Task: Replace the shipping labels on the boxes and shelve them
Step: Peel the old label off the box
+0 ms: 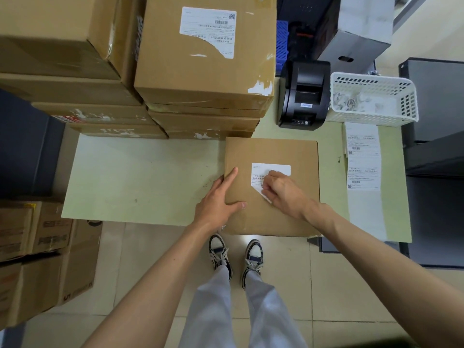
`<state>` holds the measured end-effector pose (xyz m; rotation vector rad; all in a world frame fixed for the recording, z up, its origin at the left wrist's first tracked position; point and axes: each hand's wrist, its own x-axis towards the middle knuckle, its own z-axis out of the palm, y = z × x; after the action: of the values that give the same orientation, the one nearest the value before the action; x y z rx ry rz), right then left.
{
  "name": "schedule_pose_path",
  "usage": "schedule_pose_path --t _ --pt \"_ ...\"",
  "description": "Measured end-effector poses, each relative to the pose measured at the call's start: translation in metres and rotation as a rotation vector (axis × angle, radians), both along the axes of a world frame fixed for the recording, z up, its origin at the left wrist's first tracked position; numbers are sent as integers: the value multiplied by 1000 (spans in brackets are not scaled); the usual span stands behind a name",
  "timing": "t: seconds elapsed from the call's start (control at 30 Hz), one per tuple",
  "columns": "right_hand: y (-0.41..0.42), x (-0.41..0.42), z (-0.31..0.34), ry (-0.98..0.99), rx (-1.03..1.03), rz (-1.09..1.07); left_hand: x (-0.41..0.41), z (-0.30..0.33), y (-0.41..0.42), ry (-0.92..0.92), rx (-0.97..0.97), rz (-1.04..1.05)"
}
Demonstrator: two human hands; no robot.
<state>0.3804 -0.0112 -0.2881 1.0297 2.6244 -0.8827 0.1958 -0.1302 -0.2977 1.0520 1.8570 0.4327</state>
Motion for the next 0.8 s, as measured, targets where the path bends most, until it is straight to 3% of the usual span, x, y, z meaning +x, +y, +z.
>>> schedule_pose_path --t 0.67,0.8 --pt "30 0 23 -49 -97 -102 2 2 2 20 -21 -11" --pt "32 -9 16 -88 -25 19 1 4 3 15 -29 -11"
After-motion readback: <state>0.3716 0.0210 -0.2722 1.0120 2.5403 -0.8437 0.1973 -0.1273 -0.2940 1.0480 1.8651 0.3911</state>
